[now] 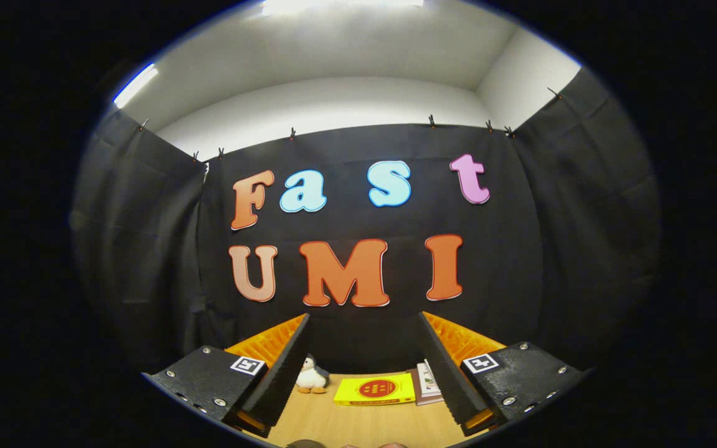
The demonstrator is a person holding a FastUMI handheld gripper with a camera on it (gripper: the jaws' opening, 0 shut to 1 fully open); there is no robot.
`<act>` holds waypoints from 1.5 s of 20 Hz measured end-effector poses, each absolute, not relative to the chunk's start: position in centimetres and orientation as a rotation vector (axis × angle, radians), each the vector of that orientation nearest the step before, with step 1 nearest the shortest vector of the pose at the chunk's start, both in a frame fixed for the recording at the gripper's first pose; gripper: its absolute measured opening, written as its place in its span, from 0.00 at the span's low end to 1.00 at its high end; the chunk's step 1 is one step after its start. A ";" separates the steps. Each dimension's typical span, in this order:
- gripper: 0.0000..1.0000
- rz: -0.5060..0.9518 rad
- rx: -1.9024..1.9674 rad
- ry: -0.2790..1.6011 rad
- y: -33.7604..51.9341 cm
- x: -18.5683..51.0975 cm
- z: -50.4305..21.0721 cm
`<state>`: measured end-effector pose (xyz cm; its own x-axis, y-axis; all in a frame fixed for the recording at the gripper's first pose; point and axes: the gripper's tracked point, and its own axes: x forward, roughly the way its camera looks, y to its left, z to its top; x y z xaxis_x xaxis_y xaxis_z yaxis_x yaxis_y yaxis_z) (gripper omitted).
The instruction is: Open the storage box then place both shoes into the box .Put the left shoe in first, then the right shoe, with the right side of both shoes facing outward in a uniform manner.
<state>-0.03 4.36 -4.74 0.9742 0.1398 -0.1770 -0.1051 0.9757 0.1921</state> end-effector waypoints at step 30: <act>0.97 0.824 0.622 1.358 38.4 -21.2 -30.7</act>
<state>-21.23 38.38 -30.70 0.0161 0.8080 -0.5890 -0.1489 0.5845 0.7976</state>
